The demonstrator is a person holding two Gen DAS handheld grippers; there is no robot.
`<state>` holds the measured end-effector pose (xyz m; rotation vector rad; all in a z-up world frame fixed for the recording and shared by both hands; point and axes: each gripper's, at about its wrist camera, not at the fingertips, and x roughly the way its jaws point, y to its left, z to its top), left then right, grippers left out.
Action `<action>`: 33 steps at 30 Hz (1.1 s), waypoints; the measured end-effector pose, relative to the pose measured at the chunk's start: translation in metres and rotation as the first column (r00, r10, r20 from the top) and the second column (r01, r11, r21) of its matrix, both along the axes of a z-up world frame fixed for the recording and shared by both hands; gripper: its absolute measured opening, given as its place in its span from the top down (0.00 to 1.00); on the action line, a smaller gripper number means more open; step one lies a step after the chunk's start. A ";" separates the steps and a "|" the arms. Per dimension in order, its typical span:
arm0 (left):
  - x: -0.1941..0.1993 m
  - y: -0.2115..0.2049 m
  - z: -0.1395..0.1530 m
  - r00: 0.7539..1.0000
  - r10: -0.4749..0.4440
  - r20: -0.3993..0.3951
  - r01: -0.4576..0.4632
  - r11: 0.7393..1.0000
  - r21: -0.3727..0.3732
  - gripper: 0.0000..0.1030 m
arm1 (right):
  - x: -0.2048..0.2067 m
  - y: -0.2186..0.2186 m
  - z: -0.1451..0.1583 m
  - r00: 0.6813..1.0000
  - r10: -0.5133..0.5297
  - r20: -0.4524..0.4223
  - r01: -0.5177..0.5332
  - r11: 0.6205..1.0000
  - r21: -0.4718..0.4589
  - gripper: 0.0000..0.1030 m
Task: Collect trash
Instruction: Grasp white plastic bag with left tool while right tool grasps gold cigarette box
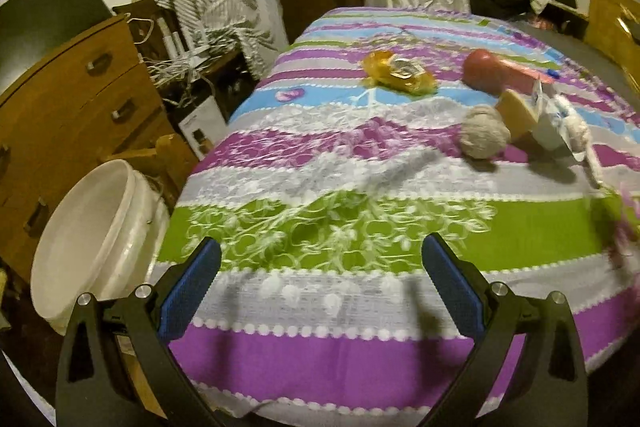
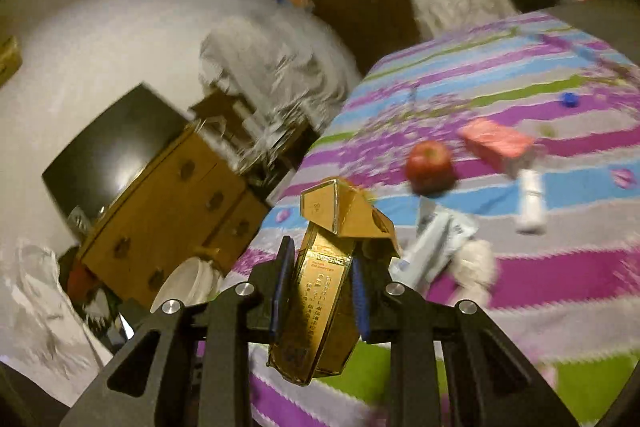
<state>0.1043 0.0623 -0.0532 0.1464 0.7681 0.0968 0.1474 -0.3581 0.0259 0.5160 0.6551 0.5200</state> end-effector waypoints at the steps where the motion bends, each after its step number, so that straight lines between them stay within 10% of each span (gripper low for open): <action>1: -0.001 -0.005 0.002 1.000 -0.023 0.004 0.023 1.000 -0.007 0.06 | -0.013 -0.017 -0.004 0.999 -0.038 -0.012 0.038 0.999 0.002 0.72; 13: 0.019 -0.096 0.026 0.940 -0.336 0.066 0.342 0.933 -0.114 0.10 | -0.071 -0.074 -0.069 0.953 -0.269 -0.142 0.199 0.905 -0.377 0.72; 17: 0.050 -0.133 0.014 0.916 -0.398 0.053 0.401 0.905 -0.141 0.21 | -0.060 -0.071 -0.099 0.948 -0.262 -0.178 0.188 0.918 -0.349 0.72; 26: 0.093 -0.169 -0.016 0.894 -0.447 -0.044 0.432 0.882 -0.187 0.34 | -0.071 -0.068 -0.112 0.959 -0.267 -0.095 0.229 0.928 -0.295 0.35; 33: 0.101 -0.179 -0.029 0.881 -0.464 -0.091 0.440 0.875 -0.201 0.66 | -0.090 -0.073 -0.108 0.960 -0.279 -0.032 0.258 0.921 -0.291 0.29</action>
